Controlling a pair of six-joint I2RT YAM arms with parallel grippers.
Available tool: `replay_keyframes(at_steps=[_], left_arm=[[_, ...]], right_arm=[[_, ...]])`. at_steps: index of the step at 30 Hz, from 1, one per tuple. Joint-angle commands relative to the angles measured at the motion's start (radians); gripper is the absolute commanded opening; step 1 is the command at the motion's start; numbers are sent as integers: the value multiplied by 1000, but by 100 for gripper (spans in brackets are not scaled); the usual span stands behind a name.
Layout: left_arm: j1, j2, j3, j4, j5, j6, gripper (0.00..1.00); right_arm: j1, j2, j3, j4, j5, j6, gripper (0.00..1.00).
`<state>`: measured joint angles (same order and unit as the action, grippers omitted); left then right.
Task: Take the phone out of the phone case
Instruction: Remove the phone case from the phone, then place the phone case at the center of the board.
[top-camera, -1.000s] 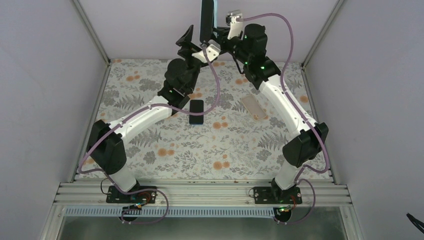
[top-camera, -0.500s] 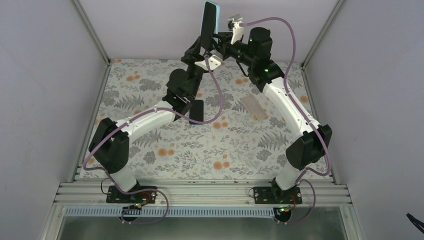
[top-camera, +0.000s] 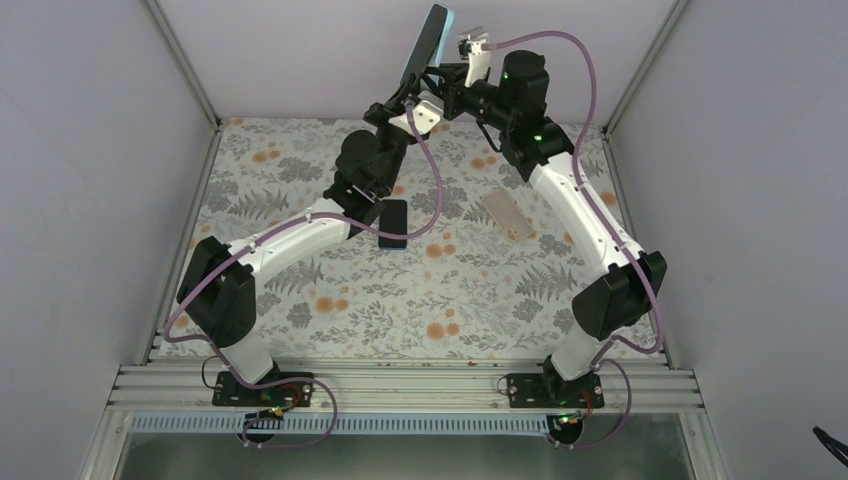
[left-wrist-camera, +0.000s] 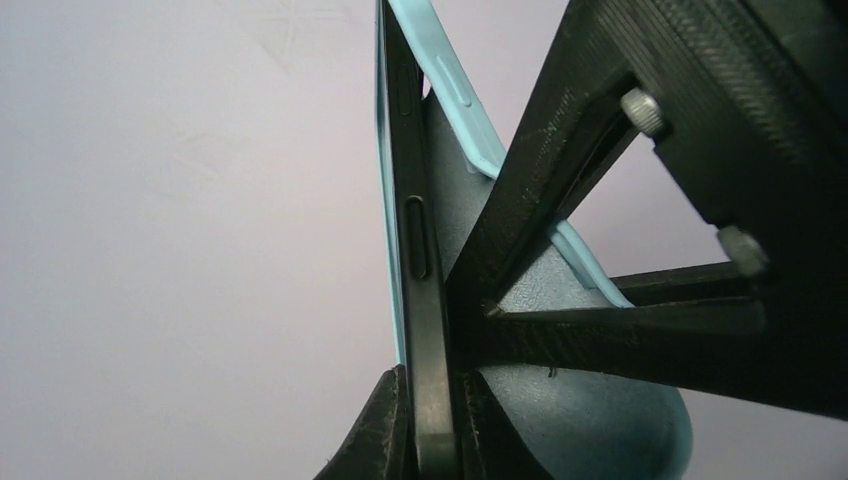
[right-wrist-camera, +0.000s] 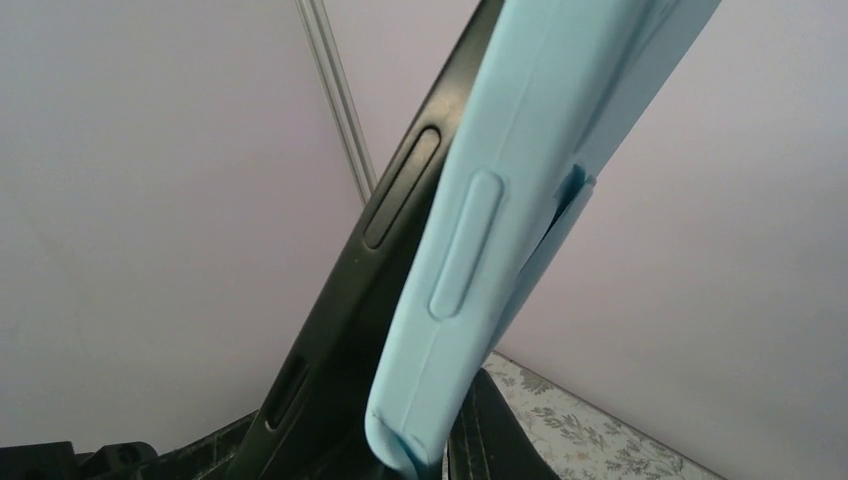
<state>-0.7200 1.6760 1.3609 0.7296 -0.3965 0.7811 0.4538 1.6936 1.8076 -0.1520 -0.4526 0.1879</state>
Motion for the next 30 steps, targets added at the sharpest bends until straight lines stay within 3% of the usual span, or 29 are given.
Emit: replay_keyframes(at_steps=[1,5,8,13,17,22,26,30], left_arm=[[69,-76,57,18,-89,-13,2],[70,-176,4,-154,12,-64,2],[70,-260,-74,-266,23,9,2],[95,-412,-311,-167,-86,319,2],[132,-526,-547,-50,-148,545,2],[181,-605,-810,-31,-259,638,2],[203,-608,-1017,33,-314,675,2],[208,-549,-1151,114,-350,667,2]], right_arm=[[32,-38,-16,-232,-245,-127,3],[-14,-38,-19,-236,28,-132,3],[-92,7,16,-295,124,-159,3],[-270,34,38,-418,-30,-235,3],[-302,59,58,-655,-189,-377,3],[-266,52,-92,-885,-295,-559,3],[-218,-22,-357,-801,-233,-598,3],[-206,12,-496,-769,-192,-577,3]])
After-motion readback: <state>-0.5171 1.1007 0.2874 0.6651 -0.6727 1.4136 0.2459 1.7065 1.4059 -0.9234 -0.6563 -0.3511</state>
